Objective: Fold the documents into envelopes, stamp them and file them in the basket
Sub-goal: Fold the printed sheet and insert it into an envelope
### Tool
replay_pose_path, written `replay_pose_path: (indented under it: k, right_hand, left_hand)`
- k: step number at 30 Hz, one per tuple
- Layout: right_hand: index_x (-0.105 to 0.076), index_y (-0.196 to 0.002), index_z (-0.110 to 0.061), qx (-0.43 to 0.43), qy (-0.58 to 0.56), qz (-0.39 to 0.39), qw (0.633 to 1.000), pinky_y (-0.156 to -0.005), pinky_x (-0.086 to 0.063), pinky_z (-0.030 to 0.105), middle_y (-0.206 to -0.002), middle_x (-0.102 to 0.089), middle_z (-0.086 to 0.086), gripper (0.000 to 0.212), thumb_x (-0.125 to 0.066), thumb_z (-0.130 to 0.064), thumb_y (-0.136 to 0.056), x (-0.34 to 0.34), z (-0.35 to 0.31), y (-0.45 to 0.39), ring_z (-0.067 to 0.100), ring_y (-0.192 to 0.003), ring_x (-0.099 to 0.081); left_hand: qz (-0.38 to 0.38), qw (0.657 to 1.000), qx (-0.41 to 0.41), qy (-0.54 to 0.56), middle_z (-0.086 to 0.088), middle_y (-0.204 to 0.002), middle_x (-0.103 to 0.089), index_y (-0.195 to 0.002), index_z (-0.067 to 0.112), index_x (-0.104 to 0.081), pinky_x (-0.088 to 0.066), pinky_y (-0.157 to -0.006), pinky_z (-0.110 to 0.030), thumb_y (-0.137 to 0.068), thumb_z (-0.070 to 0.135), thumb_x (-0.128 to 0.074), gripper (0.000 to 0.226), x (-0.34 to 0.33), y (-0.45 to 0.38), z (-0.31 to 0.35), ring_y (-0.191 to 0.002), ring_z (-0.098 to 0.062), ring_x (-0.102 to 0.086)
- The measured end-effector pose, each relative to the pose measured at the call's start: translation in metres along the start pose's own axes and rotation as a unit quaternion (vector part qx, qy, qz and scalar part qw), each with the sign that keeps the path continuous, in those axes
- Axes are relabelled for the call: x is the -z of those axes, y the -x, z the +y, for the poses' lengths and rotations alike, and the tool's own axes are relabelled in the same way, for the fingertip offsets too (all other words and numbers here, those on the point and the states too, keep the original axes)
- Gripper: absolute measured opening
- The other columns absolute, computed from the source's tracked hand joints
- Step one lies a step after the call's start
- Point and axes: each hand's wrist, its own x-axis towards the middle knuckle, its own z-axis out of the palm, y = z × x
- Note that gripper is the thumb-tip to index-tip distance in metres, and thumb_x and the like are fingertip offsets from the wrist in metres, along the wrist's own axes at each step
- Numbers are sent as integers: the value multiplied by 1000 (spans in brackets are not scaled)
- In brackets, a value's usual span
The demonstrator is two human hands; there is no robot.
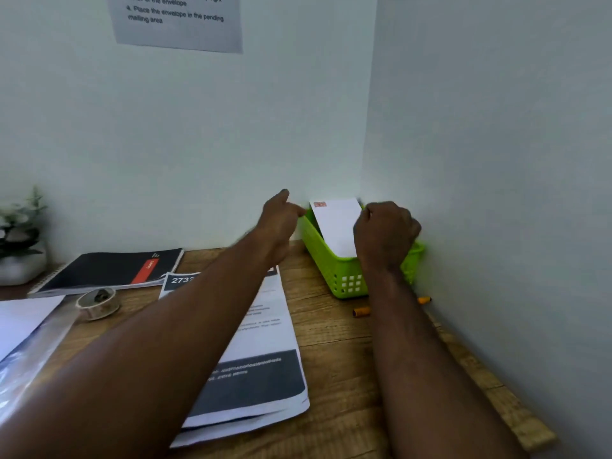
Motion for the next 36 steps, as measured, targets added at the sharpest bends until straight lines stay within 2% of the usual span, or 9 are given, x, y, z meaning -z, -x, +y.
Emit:
replay_pose_path:
  k: [2,6,9,11,15,20,24,30,36]
  right_hand:
    - [-68,-65,-11,106,-51,6,993,-60,-47,35,-67,-66,9,14,-60,-14,-76,4,-24,10,33,-66,-62]
    - [-66,-69,-7,255,-222,-132,932,-60,-49,39,-72,-64,12,23,-49,-17,-81,-5,-77,62,32,-68,-60]
    - [-72,-99,-12,274,-235,-309,880,-82,-50,38,-99,-70,10,28,-53,-22,-82,-21,-87,98,28,-92,-63]
    - [-64,-121,-17,267,-211,-398,852,-98,-43,35,-122,-64,6,38,-57,-29,-86,-28,-82,108,25,-114,-57]
    - [-60,-127,-17,233,-180,-516,804,-102,-36,25,-135,-57,1,43,-60,-39,-90,-30,-74,114,18,-125,-50]
    - [-68,-117,-20,236,-188,-524,796,-92,-39,23,-127,-62,-2,41,-68,-43,-83,-25,-78,108,13,-116,-55]
    - [-72,-107,-24,243,-199,-535,784,-91,-42,23,-117,-67,-6,40,-74,-49,-76,-30,-76,105,8,-108,-58]
    - [-71,-84,-31,234,-212,-469,825,-79,-51,33,-82,-68,-16,39,-62,-65,-68,-49,-77,106,3,-79,-62]
    - [-54,-131,-36,258,-203,-475,817,-107,-37,44,-131,-59,-12,62,-65,-60,-75,-47,-77,111,9,-122,-53]
  left_hand:
    - [12,993,-40,-107,-9,-146,-45,-146,13,-41,-35,-99,-23,-92,-6,-50,58,31,10,-14,-131,-19,-46]
    - [3,947,-102,-306,-4,-136,-57,-132,14,-60,-45,-88,-21,-87,-3,-50,49,93,31,-39,-112,-13,-58]
    - [3,899,-109,-425,-9,-131,-61,-127,9,-63,-39,-102,-28,-88,-2,-51,43,131,42,-54,-122,-23,-55]
    - [5,880,-83,-467,-9,-130,-61,-127,9,-62,-38,-97,-25,-91,4,-53,37,152,49,-63,-120,-24,-56]
    - [1,855,-55,-515,-6,-133,-59,-130,18,-58,-40,-97,-29,-96,27,-54,35,181,60,-81,-120,-23,-55]
    - [0,837,-98,-538,-3,-136,-54,-134,19,-54,-40,-101,-32,-94,30,-59,43,193,52,-76,-123,-21,-50]
    - [-15,824,-59,-563,-4,-141,-51,-141,21,-47,-39,-102,-32,-92,37,-60,53,201,47,-78,-126,-21,-49]
    - [-16,826,-54,-561,-2,-142,-52,-143,24,-44,-39,-104,-33,-89,43,-63,61,206,43,-80,-127,-20,-49]
    - [-12,804,-72,-590,2,-134,-55,-147,35,-33,-20,-113,-46,-91,39,-60,63,194,48,-74,-132,-21,-44]
